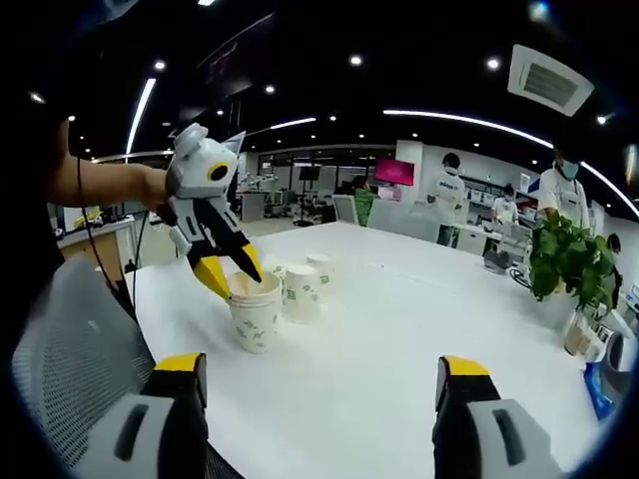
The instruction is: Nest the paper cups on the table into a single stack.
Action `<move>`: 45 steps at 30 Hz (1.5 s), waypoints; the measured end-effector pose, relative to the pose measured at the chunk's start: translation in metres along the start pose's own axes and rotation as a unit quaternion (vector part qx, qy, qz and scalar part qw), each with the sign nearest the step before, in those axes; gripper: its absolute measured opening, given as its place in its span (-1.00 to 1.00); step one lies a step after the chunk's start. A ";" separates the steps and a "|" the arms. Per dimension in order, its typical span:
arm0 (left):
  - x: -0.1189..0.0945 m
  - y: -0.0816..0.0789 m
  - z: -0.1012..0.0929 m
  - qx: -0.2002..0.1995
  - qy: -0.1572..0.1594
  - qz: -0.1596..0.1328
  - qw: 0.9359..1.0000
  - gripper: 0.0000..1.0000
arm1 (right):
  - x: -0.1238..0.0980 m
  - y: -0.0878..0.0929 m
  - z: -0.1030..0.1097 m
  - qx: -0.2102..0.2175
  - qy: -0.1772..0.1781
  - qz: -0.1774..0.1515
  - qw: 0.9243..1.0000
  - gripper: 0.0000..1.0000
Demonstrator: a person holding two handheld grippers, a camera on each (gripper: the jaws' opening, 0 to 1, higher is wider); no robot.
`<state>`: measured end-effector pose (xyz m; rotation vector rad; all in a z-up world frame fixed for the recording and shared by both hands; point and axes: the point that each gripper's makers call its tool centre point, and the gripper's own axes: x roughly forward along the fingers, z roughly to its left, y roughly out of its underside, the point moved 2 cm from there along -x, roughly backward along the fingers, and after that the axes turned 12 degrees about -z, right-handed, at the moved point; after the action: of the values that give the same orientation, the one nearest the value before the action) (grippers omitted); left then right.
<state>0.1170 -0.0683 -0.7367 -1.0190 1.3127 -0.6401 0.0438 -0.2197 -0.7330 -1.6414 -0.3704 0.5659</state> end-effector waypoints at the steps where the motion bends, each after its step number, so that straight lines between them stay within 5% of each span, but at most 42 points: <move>1: -0.002 -0.003 -0.001 -0.002 -0.004 -0.004 1.000 -0.32 | 0.000 0.000 0.000 0.000 -0.001 0.001 1.000 0.94; 7: -0.018 -0.014 0.015 -0.011 -0.037 -0.030 0.999 -0.17 | 0.000 0.001 0.001 0.001 -0.003 0.001 1.000 0.94; 14: -0.043 -0.003 0.050 -0.037 -0.089 -0.041 0.994 -0.16 | 0.001 0.001 0.002 0.000 -0.005 0.003 1.000 0.94; 17: -0.059 0.002 0.076 -0.062 -0.129 -0.060 0.988 -0.11 | 0.001 0.001 0.002 -0.001 -0.007 0.003 1.000 0.94; 31: -0.083 0.022 0.126 -0.130 -0.212 -0.097 0.964 -0.05 | 0.001 0.002 0.002 -0.001 -0.006 0.007 1.000 0.93; 39: -0.074 0.052 0.155 -0.194 -0.227 -0.100 0.949 -0.26 | 0.001 0.003 0.001 -0.004 -0.003 0.008 1.000 0.92; 45: -0.066 0.055 0.158 -0.223 -0.233 -0.111 0.940 -0.55 | 0.001 0.004 0.001 -0.005 -0.003 0.012 1.000 0.92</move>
<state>0.2490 0.0515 -0.7624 -1.5953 0.9402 -0.2347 0.0435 -0.2186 -0.7370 -1.6551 -0.3593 0.5889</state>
